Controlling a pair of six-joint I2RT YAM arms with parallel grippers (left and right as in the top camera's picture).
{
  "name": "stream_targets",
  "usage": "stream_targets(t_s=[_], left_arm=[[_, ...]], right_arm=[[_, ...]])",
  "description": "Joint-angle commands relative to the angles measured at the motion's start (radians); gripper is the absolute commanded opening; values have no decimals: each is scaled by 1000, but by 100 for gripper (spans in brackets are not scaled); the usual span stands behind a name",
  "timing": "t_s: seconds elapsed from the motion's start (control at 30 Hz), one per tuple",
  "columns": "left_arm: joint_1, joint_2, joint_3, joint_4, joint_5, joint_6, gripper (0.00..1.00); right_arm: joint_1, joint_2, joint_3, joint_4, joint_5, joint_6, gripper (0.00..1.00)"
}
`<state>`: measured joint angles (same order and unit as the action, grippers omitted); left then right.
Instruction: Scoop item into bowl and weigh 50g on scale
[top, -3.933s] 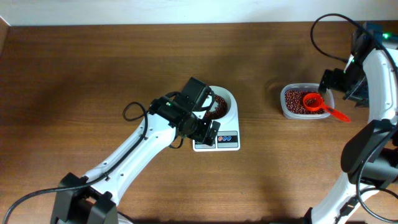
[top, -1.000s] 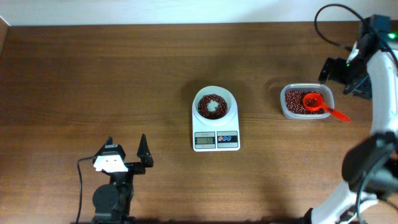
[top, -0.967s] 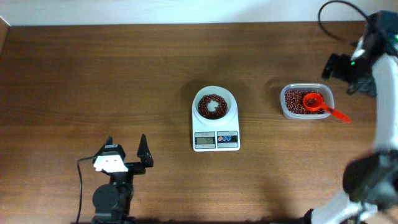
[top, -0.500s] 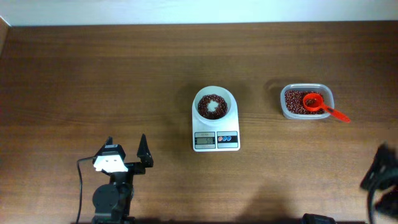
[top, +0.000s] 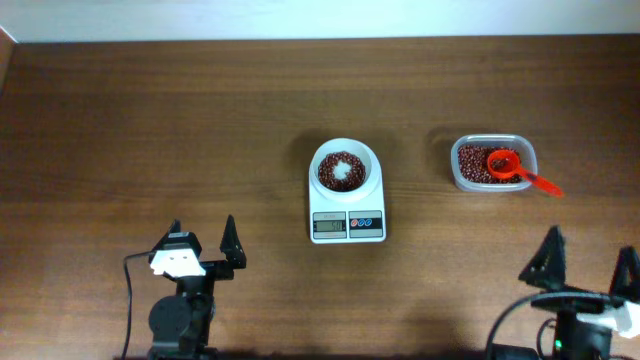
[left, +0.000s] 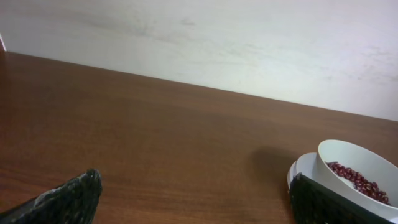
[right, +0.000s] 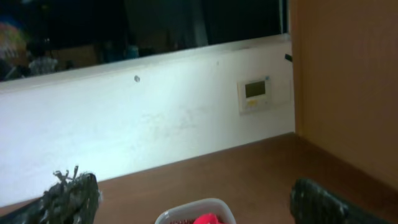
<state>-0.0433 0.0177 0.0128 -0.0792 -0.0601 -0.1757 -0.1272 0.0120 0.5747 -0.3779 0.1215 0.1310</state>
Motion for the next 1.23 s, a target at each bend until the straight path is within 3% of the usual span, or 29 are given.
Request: stream_targets(t_s=[0.0,0.07,0.23,0.37,1.2], left_arm=[[5,-4,-3,-1,-8,13,99],[5,-4,-3,-1,-8,13,99],[5,-4,-3,-1,-8,13,99],[5,-4,-3,-1,-8,13,99],[5,-4,-3,-1,-8,13,99]], right_arm=[[9,-8,-209,329,-37,-79,99],[9,-8,-346,475,-69,-79,99],[9,-8,-563,502,-153,-71,99],[8,-8,-569,302,-147,-72,99],[8,-6,-569,299,-144,-72,99]])
